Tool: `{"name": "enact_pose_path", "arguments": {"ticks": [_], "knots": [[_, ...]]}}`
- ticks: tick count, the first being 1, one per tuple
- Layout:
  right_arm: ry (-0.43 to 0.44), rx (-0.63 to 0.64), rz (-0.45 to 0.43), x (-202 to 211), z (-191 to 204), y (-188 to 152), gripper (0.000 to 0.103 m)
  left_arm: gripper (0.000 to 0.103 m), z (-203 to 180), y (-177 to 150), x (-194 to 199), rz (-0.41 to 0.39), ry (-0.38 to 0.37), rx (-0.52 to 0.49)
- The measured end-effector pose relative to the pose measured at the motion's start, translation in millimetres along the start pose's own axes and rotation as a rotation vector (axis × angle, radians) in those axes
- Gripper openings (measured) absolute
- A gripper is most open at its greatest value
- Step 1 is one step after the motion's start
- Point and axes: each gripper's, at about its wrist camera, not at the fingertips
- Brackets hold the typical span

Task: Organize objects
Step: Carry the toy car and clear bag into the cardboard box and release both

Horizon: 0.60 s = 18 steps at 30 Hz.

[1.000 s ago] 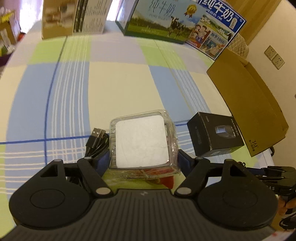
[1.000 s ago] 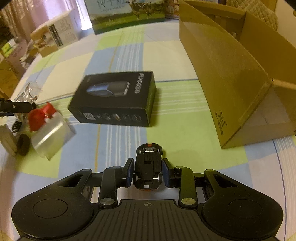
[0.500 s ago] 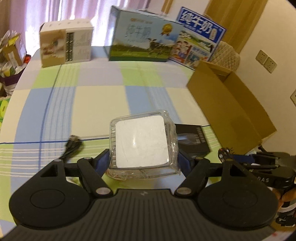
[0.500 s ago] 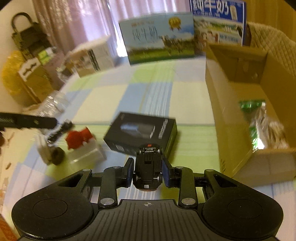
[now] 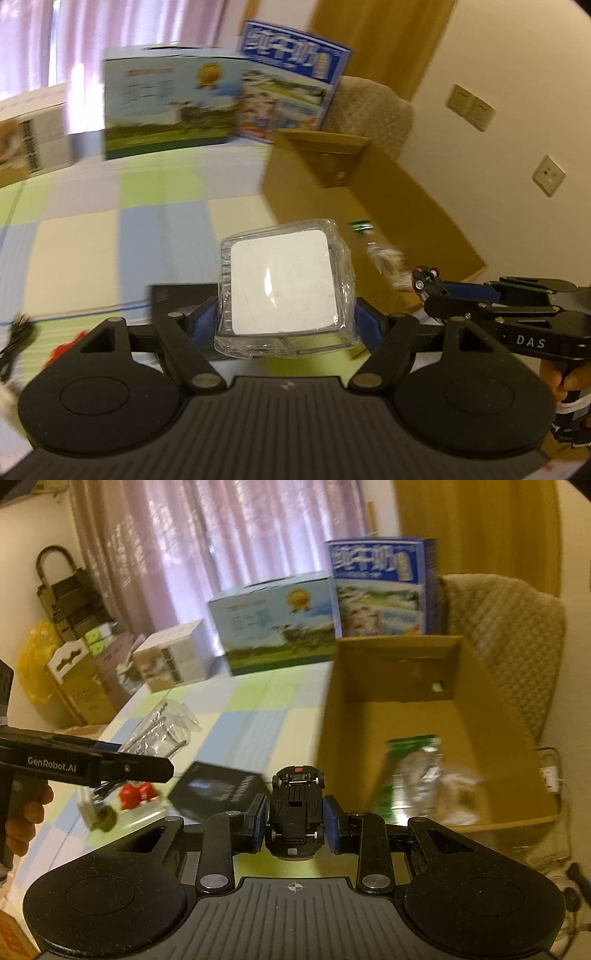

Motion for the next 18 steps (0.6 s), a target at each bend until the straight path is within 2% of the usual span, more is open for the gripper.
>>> {"name": "enact_pose_path", "arguments": {"ticks": [10,18], "knots": [[-0.085,-0.059,-0.048,23.7,-83.7,10.9,0.029,0.072,-78.7,43.5,-46.3,0.002,-0.039,-0.112],[-0.103,-0.064,-0.048,8.3,-118.7,27.1,0.029,0.072,-106.8,76.3,-77.9,0.018,-0.017,-0.177]]}}
Point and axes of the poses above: each gripper's, at about its wrist camera, not at the fingertips, and x roughly against the way its jaws point, z to its left, y to its top, and after that the axes turned 13 degrees about z, right-handed
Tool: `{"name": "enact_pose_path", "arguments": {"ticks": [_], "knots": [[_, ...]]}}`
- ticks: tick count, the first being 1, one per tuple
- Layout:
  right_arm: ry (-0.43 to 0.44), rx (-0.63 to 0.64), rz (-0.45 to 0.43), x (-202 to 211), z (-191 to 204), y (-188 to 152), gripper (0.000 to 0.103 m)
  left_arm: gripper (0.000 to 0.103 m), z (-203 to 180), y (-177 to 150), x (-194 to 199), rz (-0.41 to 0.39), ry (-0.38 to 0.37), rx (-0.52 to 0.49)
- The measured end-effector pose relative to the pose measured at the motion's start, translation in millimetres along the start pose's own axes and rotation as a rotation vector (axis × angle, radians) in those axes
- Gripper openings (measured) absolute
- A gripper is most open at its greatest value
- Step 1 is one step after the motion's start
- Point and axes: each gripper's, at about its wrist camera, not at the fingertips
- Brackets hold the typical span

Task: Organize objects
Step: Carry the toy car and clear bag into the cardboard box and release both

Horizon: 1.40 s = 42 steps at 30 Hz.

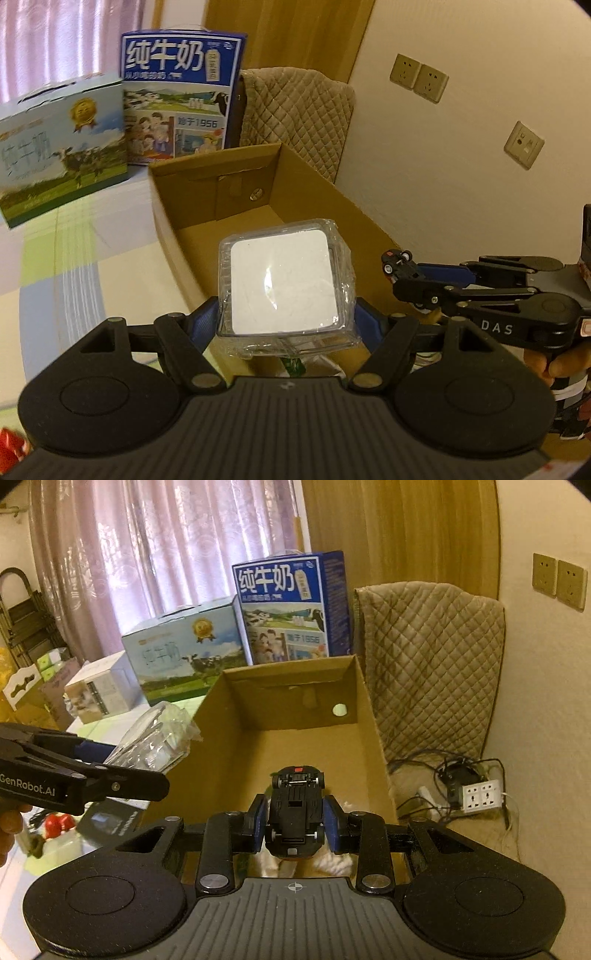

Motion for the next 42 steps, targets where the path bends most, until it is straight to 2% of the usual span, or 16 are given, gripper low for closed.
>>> {"name": "enact_pose_path", "arguments": {"ticks": [11,25,29,42], "knots": [[-0.008,-0.002,0.03,-37.5,-24.3,22.3,0.029,0.072,-0.9,42.8,-54.4,0.078,0.081,-0.05],[-0.009,-0.001,0.06,-66.7,-41.7,37.4,0.029,0.073,6.0,68.7,-107.4,0.182,0.169,-0.124],[-0.01,0.002,0.06,-69.9,-43.7,40.6,0.029,0.076,8.8,70.7,-114.3,0.182,0.179,-0.122],[-0.013,0.017,0.062,-78.3,-41.5,48.6,0.029,0.077,18.0,73.8,-106.5,0.161,0.182,-0.11]]}}
Point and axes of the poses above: each gripper's, at about its wrist camera, not at the fingertips, and x roughly against the way its jaws point, z to its left, y to its top, and after that the axes turned 13 degrees about z, right-handed
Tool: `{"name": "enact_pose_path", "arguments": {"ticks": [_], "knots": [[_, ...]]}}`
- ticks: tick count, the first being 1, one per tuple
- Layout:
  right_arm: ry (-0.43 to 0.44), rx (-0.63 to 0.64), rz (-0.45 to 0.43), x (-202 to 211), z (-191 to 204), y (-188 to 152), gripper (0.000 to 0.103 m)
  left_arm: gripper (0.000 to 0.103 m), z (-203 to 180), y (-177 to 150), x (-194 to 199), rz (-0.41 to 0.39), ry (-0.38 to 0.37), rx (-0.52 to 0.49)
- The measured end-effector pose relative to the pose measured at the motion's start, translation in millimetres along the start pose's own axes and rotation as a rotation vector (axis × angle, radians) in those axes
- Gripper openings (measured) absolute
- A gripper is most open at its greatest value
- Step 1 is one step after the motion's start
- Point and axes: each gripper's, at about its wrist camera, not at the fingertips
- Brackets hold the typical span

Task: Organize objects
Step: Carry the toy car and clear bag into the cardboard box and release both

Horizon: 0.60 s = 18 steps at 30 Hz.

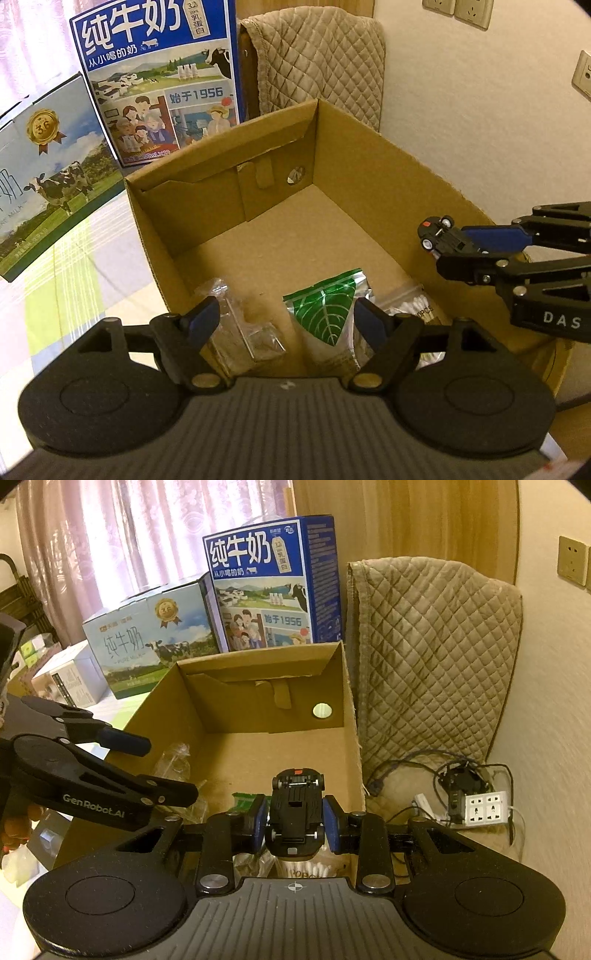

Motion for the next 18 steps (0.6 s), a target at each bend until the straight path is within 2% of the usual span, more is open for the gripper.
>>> {"name": "enact_pose_path", "arguments": {"ticks": [12,16,18], "knots": [[-0.004,0.017,-0.012,-6.3,0.2,9.2,0.029,0.078,3.1,-1.8,6.2,-0.013,-0.013,0.007],[-0.009,0.057,-0.059,-7.6,3.4,13.8,0.029,0.08,3.2,-4.6,8.7,-0.025,-0.021,0.007],[-0.018,0.077,-0.077,-7.7,6.1,15.5,0.036,0.082,3.6,-6.3,10.9,-0.032,-0.029,0.007]]}}
Point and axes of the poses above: each gripper's, at about its wrist camera, not at the fingertips, and x roughly against the way its jaws point, z to its left, y to its top, and after that the axes turned 13 degrees about z, right-handed
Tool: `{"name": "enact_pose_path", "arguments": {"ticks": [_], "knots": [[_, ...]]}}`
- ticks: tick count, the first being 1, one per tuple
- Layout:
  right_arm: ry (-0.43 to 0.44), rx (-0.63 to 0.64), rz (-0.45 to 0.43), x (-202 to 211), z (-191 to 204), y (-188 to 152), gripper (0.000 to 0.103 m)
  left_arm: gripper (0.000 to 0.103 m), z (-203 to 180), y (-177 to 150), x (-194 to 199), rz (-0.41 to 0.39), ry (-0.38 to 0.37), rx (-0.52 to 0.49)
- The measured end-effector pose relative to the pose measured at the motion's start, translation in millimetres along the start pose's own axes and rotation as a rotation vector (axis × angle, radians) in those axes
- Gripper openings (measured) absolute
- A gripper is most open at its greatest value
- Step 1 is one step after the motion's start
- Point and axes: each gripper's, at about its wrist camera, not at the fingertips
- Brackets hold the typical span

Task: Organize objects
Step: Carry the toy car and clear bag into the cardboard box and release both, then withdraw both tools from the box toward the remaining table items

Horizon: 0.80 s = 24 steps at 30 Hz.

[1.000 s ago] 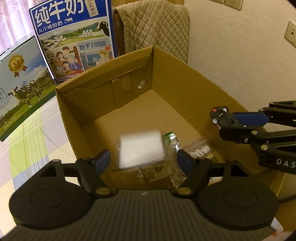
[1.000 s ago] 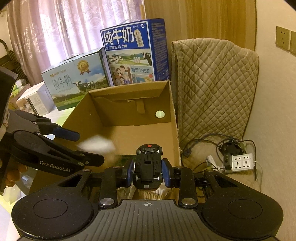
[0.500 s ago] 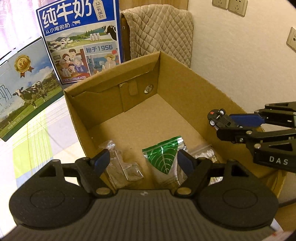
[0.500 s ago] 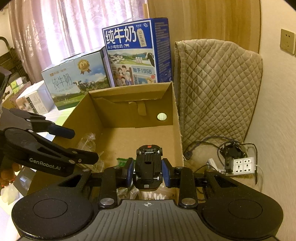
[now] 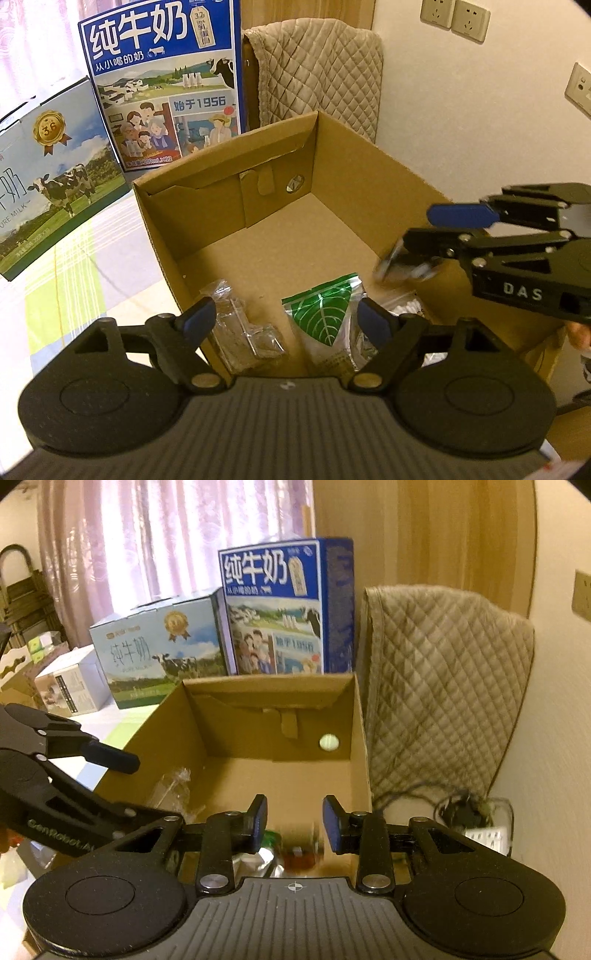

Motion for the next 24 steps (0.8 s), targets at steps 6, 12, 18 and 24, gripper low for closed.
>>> {"name": "enact_pose_path", "arguments": {"ticks": [6,12,18,24], "knots": [[0.013,-0.008,-0.024,9.0,1.1,0.2,0.047,0.086,-1.4,-7.2,7.8,-0.011,-0.022,0.001],[0.026,-0.035,-0.018,23.9,0.8,-7.8,0.05,0.089,-4.4,-15.0,18.4,-0.026,-0.042,0.006],[0.038,-0.064,-0.02,39.7,1.2,-15.9,0.051,0.09,-4.3,-21.6,31.7,-0.045,-0.054,0.025],[0.052,-0.087,-0.02,53.4,4.4,-25.7,0.052,0.092,-3.2,-33.7,48.6,-0.069,-0.054,0.059]]}}
Point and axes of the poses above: each gripper's, at about its wrist camera, not at the fingertips, and x roughly against the way its jaws point, z to its left, y to its top, and after that the axes turned 13 degrees about z, right-handed
